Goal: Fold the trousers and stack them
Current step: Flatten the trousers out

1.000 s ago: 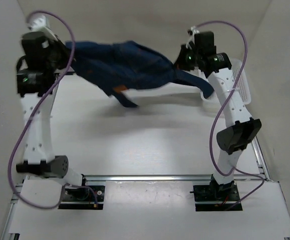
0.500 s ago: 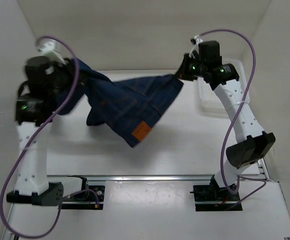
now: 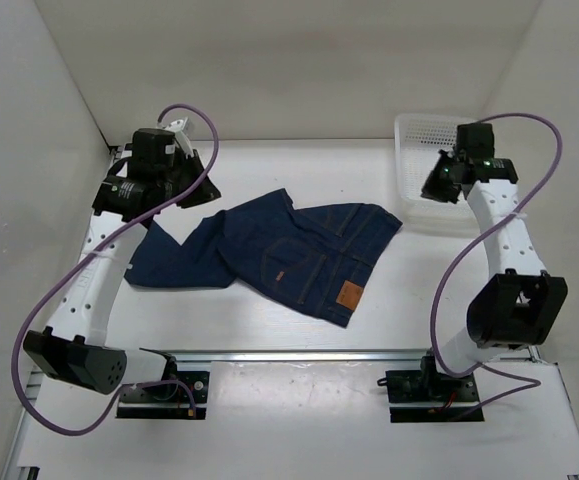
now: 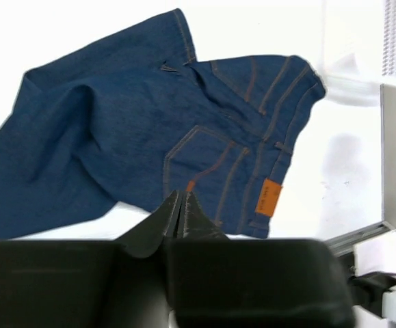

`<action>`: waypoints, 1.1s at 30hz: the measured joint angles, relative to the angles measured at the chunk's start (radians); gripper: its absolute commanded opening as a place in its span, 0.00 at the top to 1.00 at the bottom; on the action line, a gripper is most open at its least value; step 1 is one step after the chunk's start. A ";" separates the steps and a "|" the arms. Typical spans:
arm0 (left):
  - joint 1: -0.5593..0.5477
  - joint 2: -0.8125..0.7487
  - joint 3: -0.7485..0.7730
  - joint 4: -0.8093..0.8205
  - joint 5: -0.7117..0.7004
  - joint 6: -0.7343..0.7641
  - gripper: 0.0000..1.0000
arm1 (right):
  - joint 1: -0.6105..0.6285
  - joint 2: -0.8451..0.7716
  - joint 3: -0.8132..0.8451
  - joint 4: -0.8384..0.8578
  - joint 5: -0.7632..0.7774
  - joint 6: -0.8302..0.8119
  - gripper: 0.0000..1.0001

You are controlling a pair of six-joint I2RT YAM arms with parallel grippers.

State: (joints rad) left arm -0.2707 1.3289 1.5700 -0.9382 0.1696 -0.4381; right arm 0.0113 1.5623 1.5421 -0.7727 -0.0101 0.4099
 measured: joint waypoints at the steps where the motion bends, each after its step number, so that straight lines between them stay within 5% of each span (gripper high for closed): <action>1: 0.000 0.003 0.000 0.002 -0.003 0.002 0.90 | -0.024 -0.006 -0.021 -0.004 0.000 0.002 1.00; 4: 0.000 0.024 -0.001 0.005 -0.008 0.004 0.90 | -0.038 0.050 -0.013 0.010 0.024 -0.006 1.00; 11: -0.008 0.060 -0.020 0.003 -0.025 0.003 0.90 | 0.154 0.377 0.233 0.031 0.058 -0.036 1.00; 18: -0.008 0.059 -0.024 0.004 -0.040 0.004 0.88 | 0.150 0.606 0.423 0.004 0.129 -0.019 1.00; 33: -0.008 0.057 -0.024 0.004 -0.038 0.004 0.85 | 0.093 0.634 0.449 -0.074 0.358 0.072 1.00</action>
State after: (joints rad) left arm -0.2783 1.3861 1.5463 -0.9340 0.1314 -0.4339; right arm 0.1043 2.1963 1.9907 -0.8471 0.3481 0.4816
